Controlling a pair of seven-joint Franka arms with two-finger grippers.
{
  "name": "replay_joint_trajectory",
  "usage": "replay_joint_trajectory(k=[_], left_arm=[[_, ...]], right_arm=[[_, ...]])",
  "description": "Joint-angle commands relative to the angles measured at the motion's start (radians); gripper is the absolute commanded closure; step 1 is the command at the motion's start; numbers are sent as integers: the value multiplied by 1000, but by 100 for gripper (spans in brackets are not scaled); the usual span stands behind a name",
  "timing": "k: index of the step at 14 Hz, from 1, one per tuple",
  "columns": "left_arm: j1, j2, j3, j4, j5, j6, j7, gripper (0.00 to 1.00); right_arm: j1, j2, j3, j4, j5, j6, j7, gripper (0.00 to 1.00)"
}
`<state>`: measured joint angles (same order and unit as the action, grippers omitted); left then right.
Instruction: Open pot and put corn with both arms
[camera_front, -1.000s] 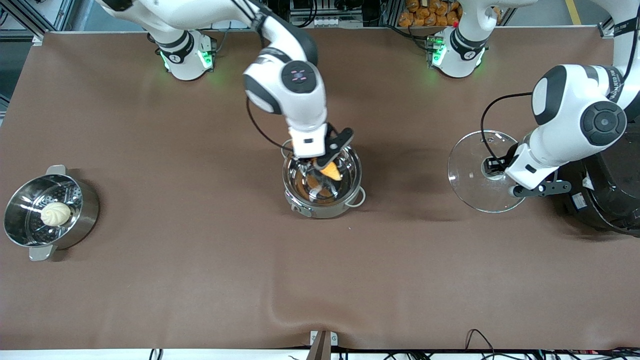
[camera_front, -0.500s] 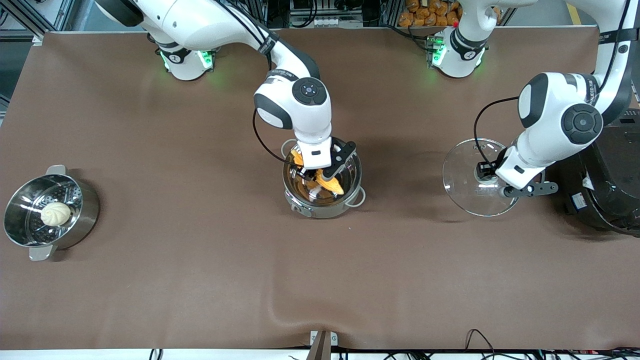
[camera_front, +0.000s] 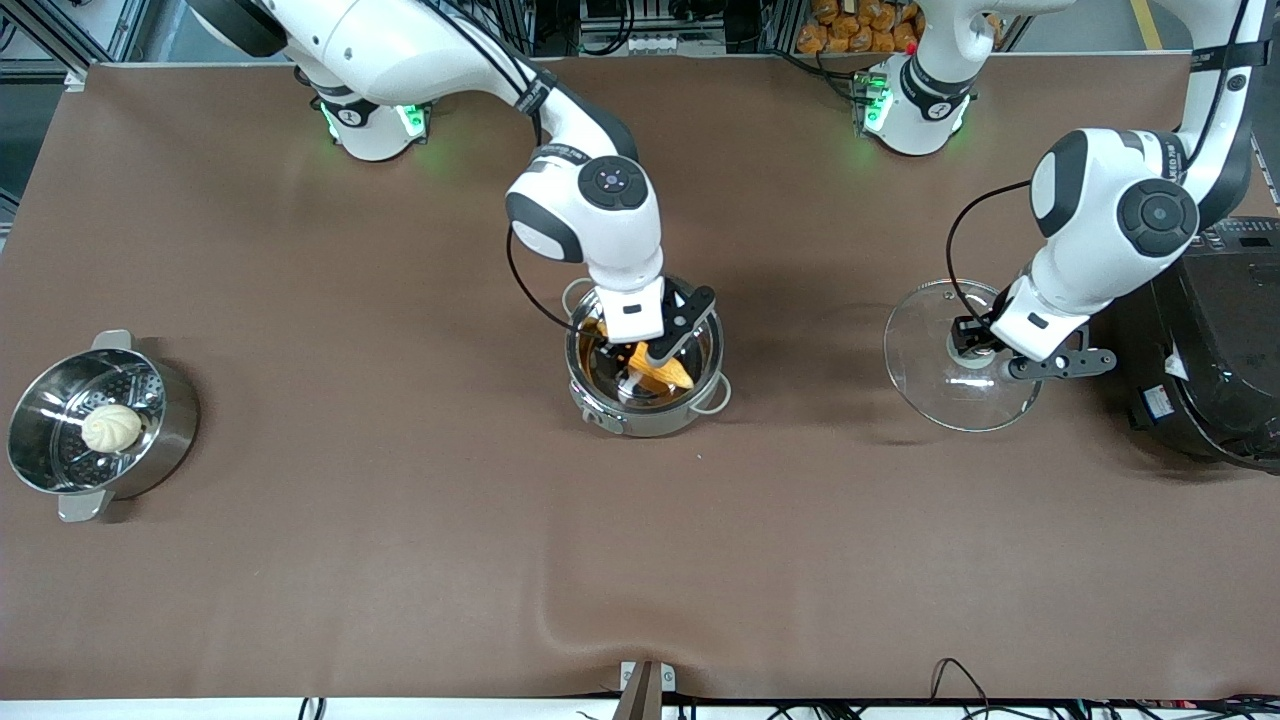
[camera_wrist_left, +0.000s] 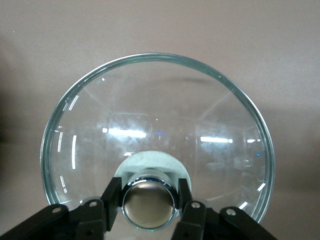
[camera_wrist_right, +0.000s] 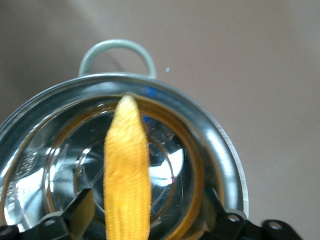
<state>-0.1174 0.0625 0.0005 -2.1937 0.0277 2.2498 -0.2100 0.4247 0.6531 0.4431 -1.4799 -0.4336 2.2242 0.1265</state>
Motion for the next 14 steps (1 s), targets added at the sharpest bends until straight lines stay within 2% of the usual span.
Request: replay_joint_trajectory(k=[1,4,7,11,14], left_arm=[[10,-46,-10,-46,-17,40,-2,100],[10,-40,-10,-47,-17,53,-2,100],[10,-39,-10,-52,-17,54,-2,100],[10,-40,-10,-72,-17,65,0,100],[10,-32,-10,-155,-14,198,6,100]], right_arm=[[-73,-76,19,-5,67,-58,4,0],[-171,-151,20,-5,87,-204,-30,0],[-279,-193,19,-8,174,-260,-71,0],[-430,-236,19,-16,229,-333,-217,0],[-527,-260,17,-19,305,-370,-358,0]])
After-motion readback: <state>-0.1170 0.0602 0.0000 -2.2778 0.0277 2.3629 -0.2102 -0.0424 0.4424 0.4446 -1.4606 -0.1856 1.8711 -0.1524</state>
